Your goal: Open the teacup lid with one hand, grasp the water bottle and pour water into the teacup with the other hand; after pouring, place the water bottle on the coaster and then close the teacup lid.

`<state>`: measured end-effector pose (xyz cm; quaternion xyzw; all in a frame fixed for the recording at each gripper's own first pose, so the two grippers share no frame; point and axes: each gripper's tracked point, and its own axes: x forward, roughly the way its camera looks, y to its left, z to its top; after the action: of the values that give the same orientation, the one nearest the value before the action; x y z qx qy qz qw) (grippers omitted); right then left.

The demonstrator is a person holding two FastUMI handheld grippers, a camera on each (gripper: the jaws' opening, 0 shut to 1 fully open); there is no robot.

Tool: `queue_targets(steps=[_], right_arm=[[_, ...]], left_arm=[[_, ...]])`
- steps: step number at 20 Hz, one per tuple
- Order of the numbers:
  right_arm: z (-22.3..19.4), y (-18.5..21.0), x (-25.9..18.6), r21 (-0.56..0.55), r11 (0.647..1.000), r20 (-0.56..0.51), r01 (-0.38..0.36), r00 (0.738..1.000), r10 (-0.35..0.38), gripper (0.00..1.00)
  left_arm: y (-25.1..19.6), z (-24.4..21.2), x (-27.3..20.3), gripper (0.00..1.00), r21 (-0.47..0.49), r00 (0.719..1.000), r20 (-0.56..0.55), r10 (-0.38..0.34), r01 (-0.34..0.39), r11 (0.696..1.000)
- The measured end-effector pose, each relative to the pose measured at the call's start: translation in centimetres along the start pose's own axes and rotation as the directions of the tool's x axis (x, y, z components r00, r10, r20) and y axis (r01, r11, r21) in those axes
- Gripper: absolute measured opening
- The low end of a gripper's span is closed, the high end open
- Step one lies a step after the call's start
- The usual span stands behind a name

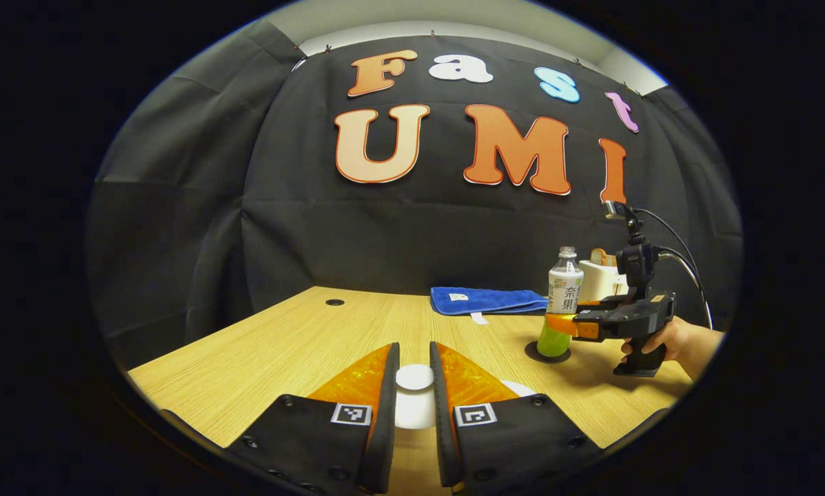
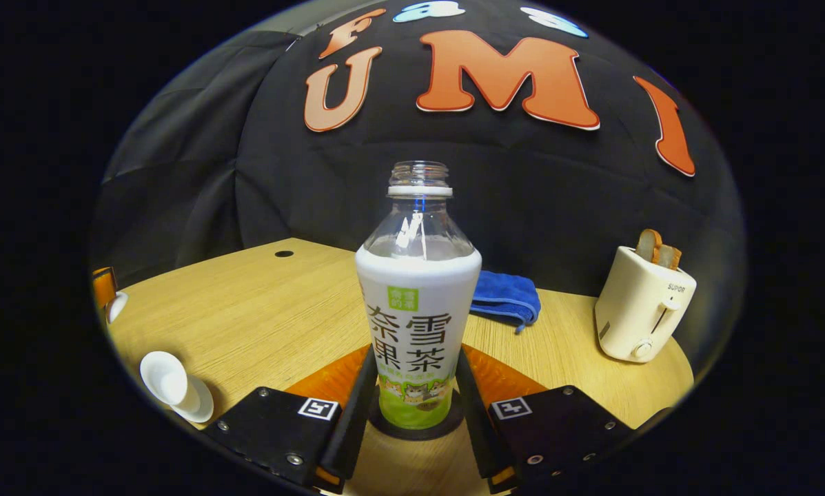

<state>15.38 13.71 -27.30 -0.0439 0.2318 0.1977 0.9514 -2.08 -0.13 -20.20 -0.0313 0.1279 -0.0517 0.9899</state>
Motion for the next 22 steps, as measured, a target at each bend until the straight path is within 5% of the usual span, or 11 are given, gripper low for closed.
queue_targets(steps=[7, 14, 22], right_arm=[[-1.0, -0.4, -0.3, 0.026, 1.0, -0.01, -0.001, 1.0, 0.001, 0.69], [-0.7, -1.1, -2.5, 0.045, 0.999, 0.012, -0.008, 1.0, 0.007, 0.95], [1.9, -3.3, -7.3, 0.072, 0.997, 0.106, 0.009, 0.994, -0.017, 0.97]], left_arm=[[-3.1, -0.6, 1.2, 0.29, -0.027, 0.998, -0.026, -0.065, 0.064, 0.998], [-6.6, -1.8, 2.0, 0.3, -0.017, 0.989, -0.059, -0.134, 0.133, 0.991], [-8.8, -4.1, 2.5, 0.3, 0.054, 0.981, -0.113, -0.156, 0.163, 0.985]])
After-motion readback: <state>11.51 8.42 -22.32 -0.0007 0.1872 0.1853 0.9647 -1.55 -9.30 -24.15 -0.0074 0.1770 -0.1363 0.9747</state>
